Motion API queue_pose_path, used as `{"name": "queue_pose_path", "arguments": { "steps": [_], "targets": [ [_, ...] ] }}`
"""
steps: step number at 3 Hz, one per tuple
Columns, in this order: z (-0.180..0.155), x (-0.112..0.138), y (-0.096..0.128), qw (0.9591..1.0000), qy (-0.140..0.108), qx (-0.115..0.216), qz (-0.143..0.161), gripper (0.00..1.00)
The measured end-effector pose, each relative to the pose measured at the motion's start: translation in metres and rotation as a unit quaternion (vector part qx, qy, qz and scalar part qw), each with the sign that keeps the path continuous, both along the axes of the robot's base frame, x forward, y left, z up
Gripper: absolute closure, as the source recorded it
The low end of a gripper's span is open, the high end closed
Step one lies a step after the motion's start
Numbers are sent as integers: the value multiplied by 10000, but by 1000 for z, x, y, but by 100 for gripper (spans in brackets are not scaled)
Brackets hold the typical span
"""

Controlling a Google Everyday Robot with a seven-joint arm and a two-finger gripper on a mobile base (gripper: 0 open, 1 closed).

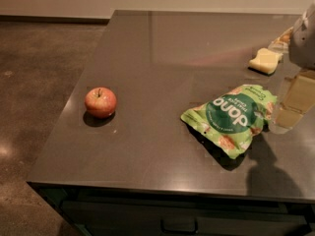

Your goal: Pick apple

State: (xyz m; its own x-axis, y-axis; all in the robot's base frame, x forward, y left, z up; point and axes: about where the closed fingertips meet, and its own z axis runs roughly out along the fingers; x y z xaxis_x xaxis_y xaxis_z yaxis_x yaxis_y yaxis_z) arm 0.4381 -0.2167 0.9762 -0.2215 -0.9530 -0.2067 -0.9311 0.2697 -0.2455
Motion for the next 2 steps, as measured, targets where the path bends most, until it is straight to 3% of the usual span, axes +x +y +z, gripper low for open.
{"name": "queue_pose_path", "arguments": {
  "steps": [1,2],
  "targets": [
    [1,0,0,10000,-10,-2,-1,0],
    [4,15,22,9995,-101,9,288,0]
  ]
}}
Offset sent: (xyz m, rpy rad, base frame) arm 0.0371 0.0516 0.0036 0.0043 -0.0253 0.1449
